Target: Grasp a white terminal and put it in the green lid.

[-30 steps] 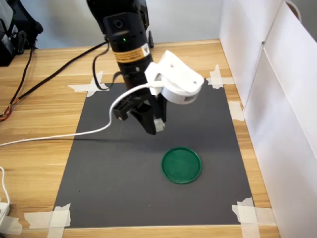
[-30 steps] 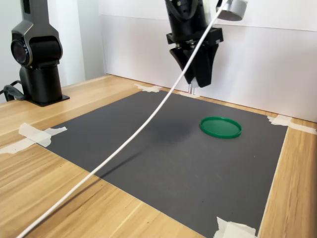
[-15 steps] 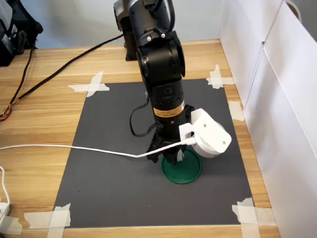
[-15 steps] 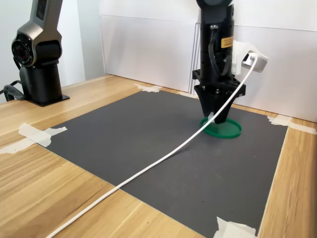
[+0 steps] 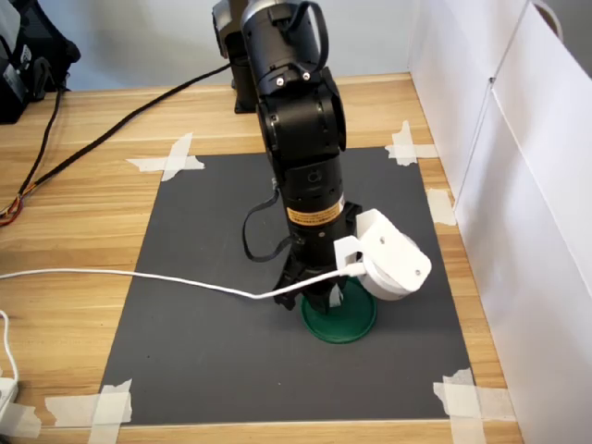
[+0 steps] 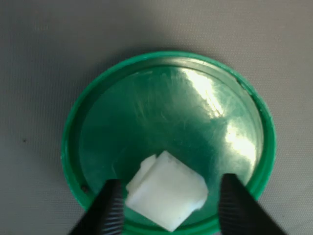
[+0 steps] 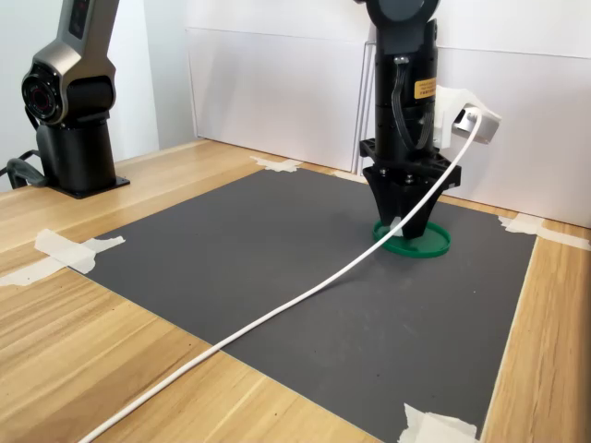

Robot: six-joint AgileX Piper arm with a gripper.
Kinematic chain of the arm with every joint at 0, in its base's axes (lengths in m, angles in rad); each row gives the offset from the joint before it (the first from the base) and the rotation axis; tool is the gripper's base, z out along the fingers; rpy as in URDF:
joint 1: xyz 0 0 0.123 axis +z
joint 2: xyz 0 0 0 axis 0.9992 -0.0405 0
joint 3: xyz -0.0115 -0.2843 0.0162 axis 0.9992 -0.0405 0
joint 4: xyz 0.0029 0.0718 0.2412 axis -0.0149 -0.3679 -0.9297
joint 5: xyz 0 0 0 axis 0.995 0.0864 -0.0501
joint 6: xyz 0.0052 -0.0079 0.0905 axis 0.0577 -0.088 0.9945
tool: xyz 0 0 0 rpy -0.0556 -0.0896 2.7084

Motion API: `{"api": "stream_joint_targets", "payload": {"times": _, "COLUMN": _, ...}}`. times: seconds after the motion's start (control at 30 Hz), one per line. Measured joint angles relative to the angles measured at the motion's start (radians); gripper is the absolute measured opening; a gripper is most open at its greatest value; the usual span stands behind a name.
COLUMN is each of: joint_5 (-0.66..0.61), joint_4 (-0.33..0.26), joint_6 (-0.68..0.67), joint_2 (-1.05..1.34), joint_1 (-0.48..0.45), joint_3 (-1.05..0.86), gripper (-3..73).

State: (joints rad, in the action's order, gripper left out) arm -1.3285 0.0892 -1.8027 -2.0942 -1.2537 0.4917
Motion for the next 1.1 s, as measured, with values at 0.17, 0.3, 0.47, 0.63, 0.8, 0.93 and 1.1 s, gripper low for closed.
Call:
{"api": "stream_joint_targets", "payload": {"times": 0.17, "joint_5": 0.011, "joint_4": 0.0, "joint_6": 0.0, "joint_2": 0.041, "joint_1": 0.0, "joint_3": 0.0, "gripper": 65.5}}
{"api": "stream_joint_targets", "payload": {"times": 0.3, "joint_5": 0.007, "joint_4": -0.001, "joint_6": 0.008, "joint_2": 0.125, "joint_1": -0.003, "joint_3": -0.035, "gripper": 64.7}}
{"api": "stream_joint_targets", "payload": {"times": 0.47, "joint_5": 0.048, "joint_4": -0.019, "joint_6": 0.019, "joint_2": 0.302, "joint_1": -0.052, "joint_3": -0.212, "gripper": 49.6}}
{"api": "stream_joint_targets", "payload": {"times": 0.63, "joint_5": 0.159, "joint_4": -0.049, "joint_6": 0.018, "joint_2": 0.536, "joint_1": -0.151, "joint_3": -0.442, "gripper": 18.7}}
{"api": "stream_joint_targets", "payload": {"times": 0.8, "joint_5": 0.232, "joint_4": -0.102, "joint_6": 0.018, "joint_2": 0.802, "joint_1": -0.256, "joint_3": -0.627, "gripper": -0.4}}
{"api": "stream_joint_targets", "payload": {"times": 0.93, "joint_5": 0.263, "joint_4": -0.146, "joint_6": 0.039, "joint_2": 1.015, "joint_1": -0.292, "joint_3": -0.765, "gripper": -1.9}}
{"api": "stream_joint_targets", "payload": {"times": 1.1, "joint_5": 0.265, "joint_4": -0.18, "joint_6": 0.199, "joint_2": 1.298, "joint_1": -0.3, "joint_3": -0.93, "gripper": -1.9}}
